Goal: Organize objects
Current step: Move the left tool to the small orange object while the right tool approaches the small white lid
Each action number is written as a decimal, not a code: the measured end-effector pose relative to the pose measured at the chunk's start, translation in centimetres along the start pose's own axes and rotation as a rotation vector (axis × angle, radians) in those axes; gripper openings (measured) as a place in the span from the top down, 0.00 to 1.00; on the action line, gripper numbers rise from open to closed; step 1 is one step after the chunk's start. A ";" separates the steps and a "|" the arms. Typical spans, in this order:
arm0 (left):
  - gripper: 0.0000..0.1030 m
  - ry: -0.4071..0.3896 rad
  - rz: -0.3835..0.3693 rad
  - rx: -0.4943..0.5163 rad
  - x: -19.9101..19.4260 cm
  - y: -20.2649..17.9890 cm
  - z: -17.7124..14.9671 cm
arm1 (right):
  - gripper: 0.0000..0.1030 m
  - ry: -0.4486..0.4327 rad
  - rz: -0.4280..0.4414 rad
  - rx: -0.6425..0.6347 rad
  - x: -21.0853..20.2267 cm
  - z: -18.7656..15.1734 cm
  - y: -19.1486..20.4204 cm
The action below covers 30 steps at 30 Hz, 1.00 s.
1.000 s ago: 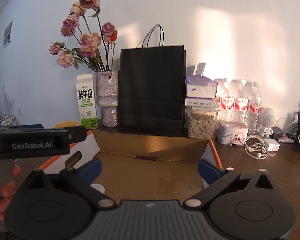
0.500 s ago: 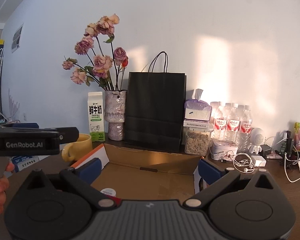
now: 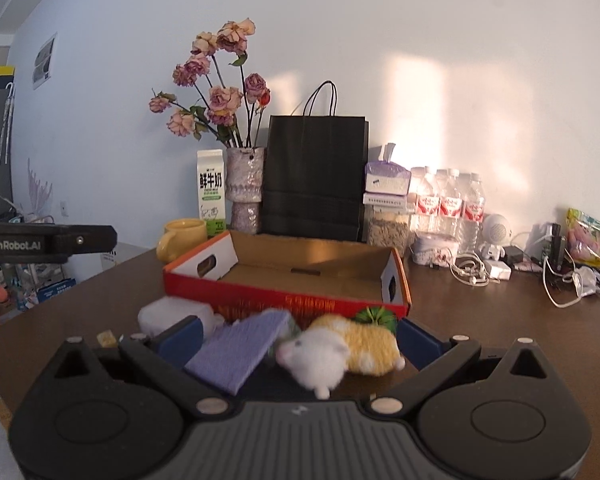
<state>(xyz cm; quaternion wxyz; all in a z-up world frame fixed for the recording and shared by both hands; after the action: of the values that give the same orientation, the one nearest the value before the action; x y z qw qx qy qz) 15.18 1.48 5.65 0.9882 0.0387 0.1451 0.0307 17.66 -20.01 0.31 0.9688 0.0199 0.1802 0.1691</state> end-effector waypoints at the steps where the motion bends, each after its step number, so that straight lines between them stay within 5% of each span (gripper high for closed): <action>1: 0.00 0.010 -0.004 0.002 -0.4 -0.1 -0.6 | 0.00 0.007 -0.003 0.003 -0.6 -0.6 -0.1; 16: 0.00 0.223 -0.143 0.045 -4.1 -6.2 -10.7 | 0.00 0.148 -0.053 0.052 -5.3 -9.2 -2.2; 30: 0.08 0.325 -0.213 0.149 -3.9 -11.5 -13.1 | 0.00 0.171 -0.069 0.037 -3.9 -8.7 -4.9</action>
<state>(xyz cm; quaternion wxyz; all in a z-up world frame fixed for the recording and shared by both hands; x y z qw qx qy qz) 8.27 -9.32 -6.76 0.9439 0.0905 0.3076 -0.0792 12.69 -26.16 -6.92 0.9545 0.0171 0.2662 0.1331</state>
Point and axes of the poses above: each gripper's, at about its wrist camera, not at the fingertips, and x roughly the way its jaws point, y to its left, z to its top, the point moved 8 cm from there along x, roughly the way its jaws point, and after that the axes turned 8 degrees about x, right-handed, at the moved point
